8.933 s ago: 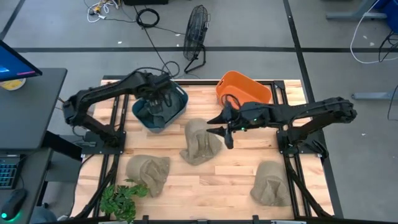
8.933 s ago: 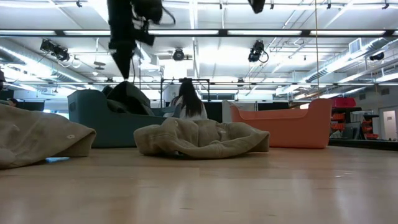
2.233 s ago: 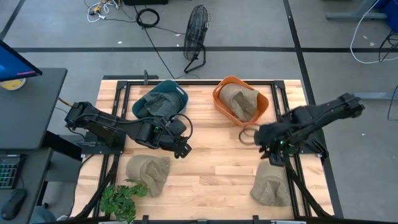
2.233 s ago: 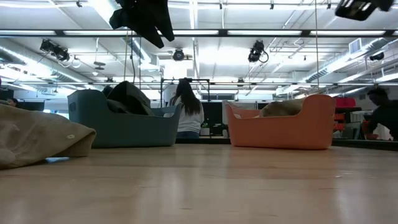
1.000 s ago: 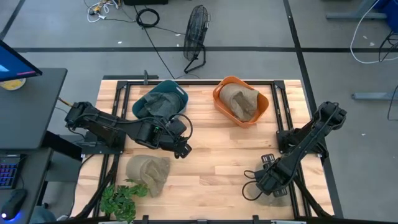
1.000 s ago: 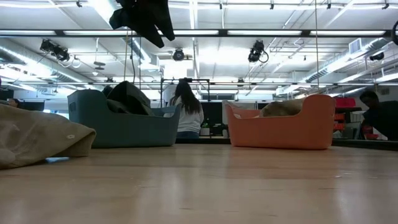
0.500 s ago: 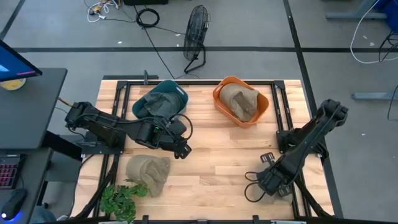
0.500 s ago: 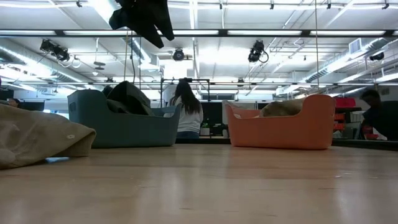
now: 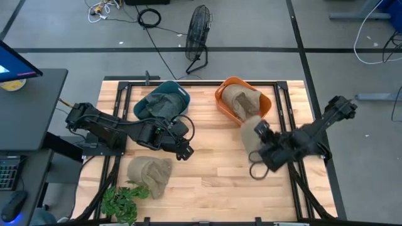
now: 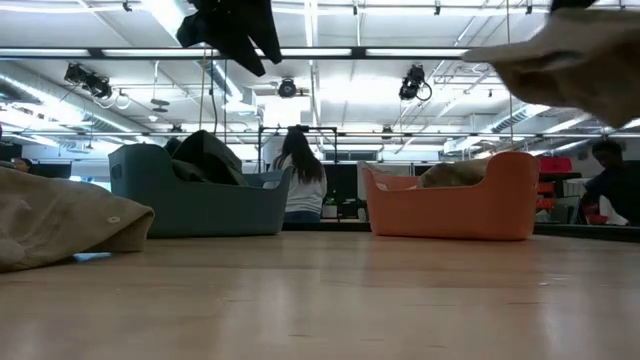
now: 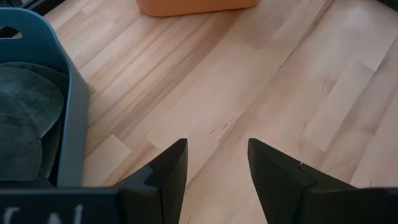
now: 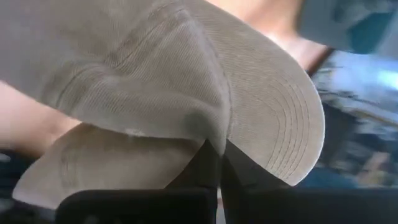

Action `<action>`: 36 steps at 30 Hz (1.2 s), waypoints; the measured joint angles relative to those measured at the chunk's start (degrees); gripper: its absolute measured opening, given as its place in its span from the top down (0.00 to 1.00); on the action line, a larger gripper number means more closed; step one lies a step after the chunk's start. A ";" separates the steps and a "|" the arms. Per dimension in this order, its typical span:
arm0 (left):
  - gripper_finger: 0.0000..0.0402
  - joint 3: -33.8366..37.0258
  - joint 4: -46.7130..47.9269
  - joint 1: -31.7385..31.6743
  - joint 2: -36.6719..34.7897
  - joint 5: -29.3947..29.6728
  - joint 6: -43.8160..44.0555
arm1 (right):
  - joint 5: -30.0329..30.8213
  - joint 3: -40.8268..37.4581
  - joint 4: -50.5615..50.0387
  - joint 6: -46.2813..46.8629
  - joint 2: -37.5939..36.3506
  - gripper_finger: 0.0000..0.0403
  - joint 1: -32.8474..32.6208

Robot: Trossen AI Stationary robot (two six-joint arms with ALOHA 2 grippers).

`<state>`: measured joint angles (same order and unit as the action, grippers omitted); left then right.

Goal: Pick & Place hat
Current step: Put the right brown cap into the orange bin

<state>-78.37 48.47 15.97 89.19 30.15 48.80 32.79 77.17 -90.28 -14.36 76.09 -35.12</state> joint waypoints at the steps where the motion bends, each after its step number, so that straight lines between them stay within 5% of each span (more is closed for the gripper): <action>1: 0.57 0.00 -0.13 0.00 0.00 0.00 0.02 | 1.63 0.00 0.14 -3.74 -0.59 1.00 1.74; 10: 0.57 0.00 -1.13 0.02 0.00 0.00 -0.06 | 12.27 0.02 1.86 -35.63 -2.49 1.00 22.66; 22: 0.57 0.00 -1.13 0.00 0.00 0.02 -0.13 | 2.21 -3.63 27.30 -72.26 -2.48 1.00 45.62; 28: 0.57 0.00 -1.13 0.00 0.00 0.04 -0.13 | -1.27 -12.44 35.92 -81.68 -2.44 1.00 52.60; 36: 0.57 0.00 -1.13 0.00 0.00 0.04 -0.11 | -5.72 -22.36 46.20 -82.13 -2.44 1.00 55.73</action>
<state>-78.37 47.33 15.97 89.19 30.20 48.69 27.07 54.80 -44.09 -96.49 73.65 20.60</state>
